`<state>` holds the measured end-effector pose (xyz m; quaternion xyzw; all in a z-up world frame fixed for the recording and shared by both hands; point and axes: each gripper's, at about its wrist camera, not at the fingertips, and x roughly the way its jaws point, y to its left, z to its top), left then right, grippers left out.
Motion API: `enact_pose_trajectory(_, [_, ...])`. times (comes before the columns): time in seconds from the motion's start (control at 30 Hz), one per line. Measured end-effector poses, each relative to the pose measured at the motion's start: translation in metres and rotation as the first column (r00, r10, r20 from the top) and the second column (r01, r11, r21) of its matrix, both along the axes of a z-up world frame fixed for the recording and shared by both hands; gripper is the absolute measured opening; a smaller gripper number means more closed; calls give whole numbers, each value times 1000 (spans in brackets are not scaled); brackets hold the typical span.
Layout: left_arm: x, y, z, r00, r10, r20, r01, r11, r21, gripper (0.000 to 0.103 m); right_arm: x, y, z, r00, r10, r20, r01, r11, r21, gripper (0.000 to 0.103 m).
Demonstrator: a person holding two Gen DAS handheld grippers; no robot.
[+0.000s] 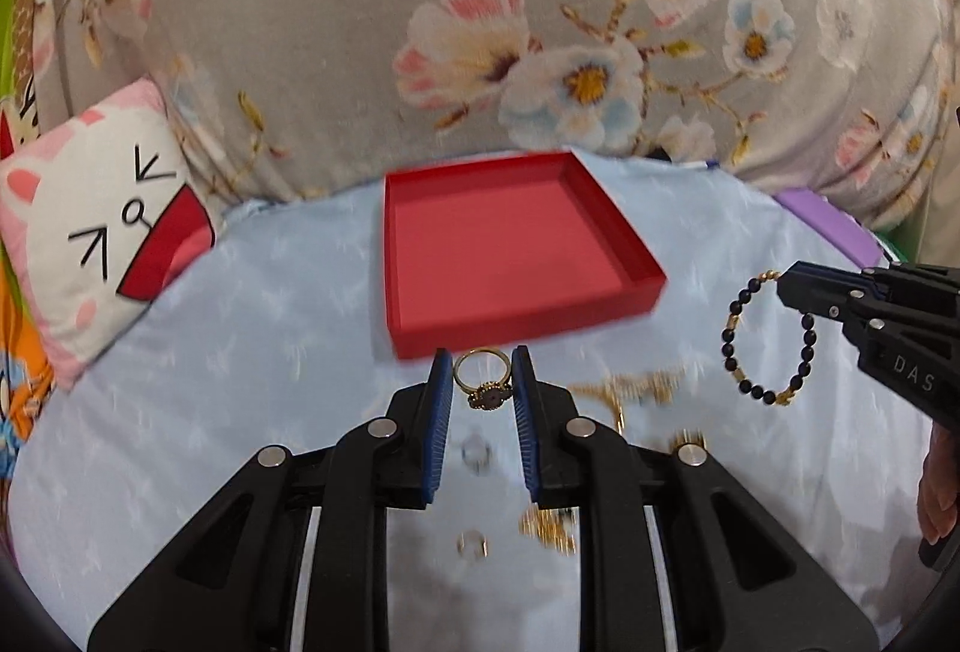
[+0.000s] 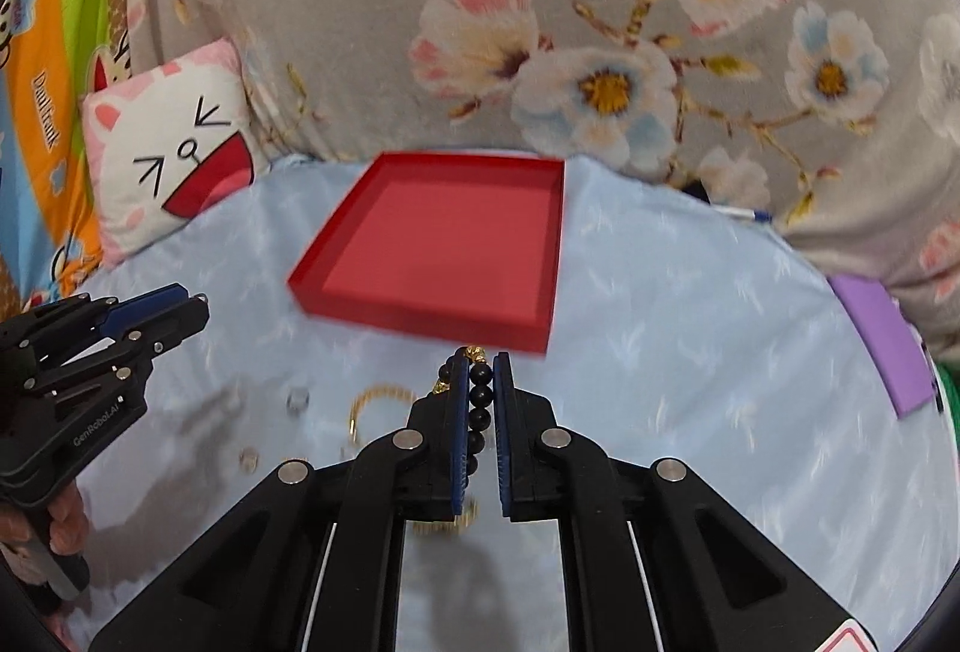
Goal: Organize jewelry
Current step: 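Grasp the black bead bracelet with the right tool while the left tool carries the ring into the red tray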
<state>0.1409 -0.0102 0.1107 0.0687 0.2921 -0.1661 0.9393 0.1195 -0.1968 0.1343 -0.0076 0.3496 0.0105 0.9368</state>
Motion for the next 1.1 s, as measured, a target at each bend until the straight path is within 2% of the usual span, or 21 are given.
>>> enact_pose_trajectory(0.13, [58,-17,15,1000,-1,17,1,1000,-14,19,67,-4,10,1000,-3,-9,4,999,32,7])
enact_pose_trajectory(0.3, [134,-41,13,1000,1,2,-1,1000,7,19,162,-5,1,998,-4,-68,9,997,71,7])
enact_pose_trajectory(0.4, [179,-52,4,1000,11,-29,-10,1000,26,19,212,-1,-11,995,5,-97,4,996,88,7])
enact_pose_trajectory(0.6, [254,-67,-29,992,62,-106,-53,995,88,19,281,-3,-45,985,-9,-171,24,996,86,7])
enact_pose_trajectory(0.7, [279,-69,-45,986,92,-137,-79,992,101,19,302,-11,-61,978,-32,-207,49,996,76,7])
enact_pose_trajectory(0.8, [291,-69,-53,982,106,-156,-91,991,99,20,312,-16,-69,977,-67,-204,71,997,12,7])
enact_pose_trajectory(0.83, [293,-69,-55,981,110,-158,-96,991,96,20,312,-18,-69,978,-76,-194,77,997,-4,11])
enact_pose_trajectory(0.93, [290,-70,-56,984,120,-132,-106,989,107,39,305,-25,-63,984,-103,-145,100,995,-24,33])
enact_pose_trajectory(0.97, [287,-70,-55,986,124,-114,-112,988,111,47,298,-28,-58,987,-112,-116,109,994,-30,36])
enact_pose_trajectory(1.1, [273,-62,-46,989,128,-68,-121,988,97,51,265,-32,-46,993,-103,-52,101,994,-37,36])
